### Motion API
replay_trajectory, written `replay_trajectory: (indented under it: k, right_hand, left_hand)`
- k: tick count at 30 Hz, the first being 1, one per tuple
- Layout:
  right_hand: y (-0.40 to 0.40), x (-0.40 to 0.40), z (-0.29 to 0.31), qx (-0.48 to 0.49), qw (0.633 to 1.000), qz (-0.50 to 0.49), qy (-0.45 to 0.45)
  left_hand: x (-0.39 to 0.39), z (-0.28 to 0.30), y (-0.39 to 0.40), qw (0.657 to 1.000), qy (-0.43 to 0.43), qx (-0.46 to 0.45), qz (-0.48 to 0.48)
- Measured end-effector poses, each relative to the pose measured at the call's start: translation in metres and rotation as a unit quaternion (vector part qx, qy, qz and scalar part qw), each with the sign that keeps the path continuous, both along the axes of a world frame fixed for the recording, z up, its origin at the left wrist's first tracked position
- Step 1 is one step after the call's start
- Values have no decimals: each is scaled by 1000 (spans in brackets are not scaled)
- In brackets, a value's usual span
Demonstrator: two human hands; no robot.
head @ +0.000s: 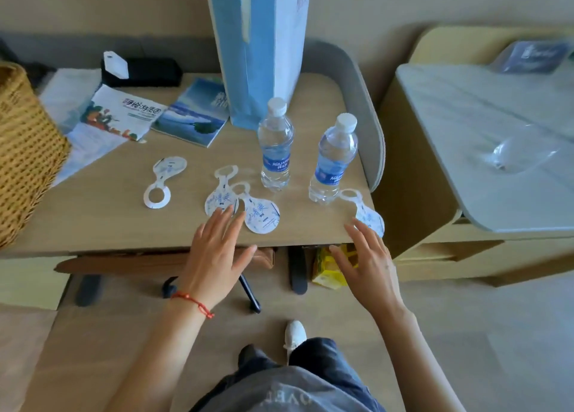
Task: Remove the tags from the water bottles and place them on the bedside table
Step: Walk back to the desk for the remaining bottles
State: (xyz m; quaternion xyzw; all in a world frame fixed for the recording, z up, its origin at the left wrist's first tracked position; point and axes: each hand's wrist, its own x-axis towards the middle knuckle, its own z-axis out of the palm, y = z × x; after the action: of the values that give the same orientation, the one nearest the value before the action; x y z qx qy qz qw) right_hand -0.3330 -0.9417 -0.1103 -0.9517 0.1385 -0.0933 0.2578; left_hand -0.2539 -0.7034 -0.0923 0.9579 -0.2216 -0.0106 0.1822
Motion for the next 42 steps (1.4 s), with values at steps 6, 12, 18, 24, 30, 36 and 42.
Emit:
replay_trajectory:
  k: [6,12,18,24,30,36,42]
  right_hand:
    - [-39,46,13,-8,999,31,-28]
    - [-53,77,20,25,999,8,-29]
    - [-49,103,24,125,991,-43,-27]
    - [-46,129,31,169,982,-58,-65]
    - [-45,140,32,246,965,-46,-76]
    - [-46,150,28,293,953,-34,-64]
    - [-46,157,22,313,944,-46,-92]
  left_hand:
    - [36,9,-32,999,-24,-21,18]
    - [63,11,-48,994,0,-102,35]
    - [99,15,-63,956,62,-269,95]
    - [135,21,-79,943,47,-318,90]
    - [159,19,-92,918,66,-383,80]
    - [171,13,-94,897,102,-426,59]
    - [178,4,-92,891,124,-431,72]
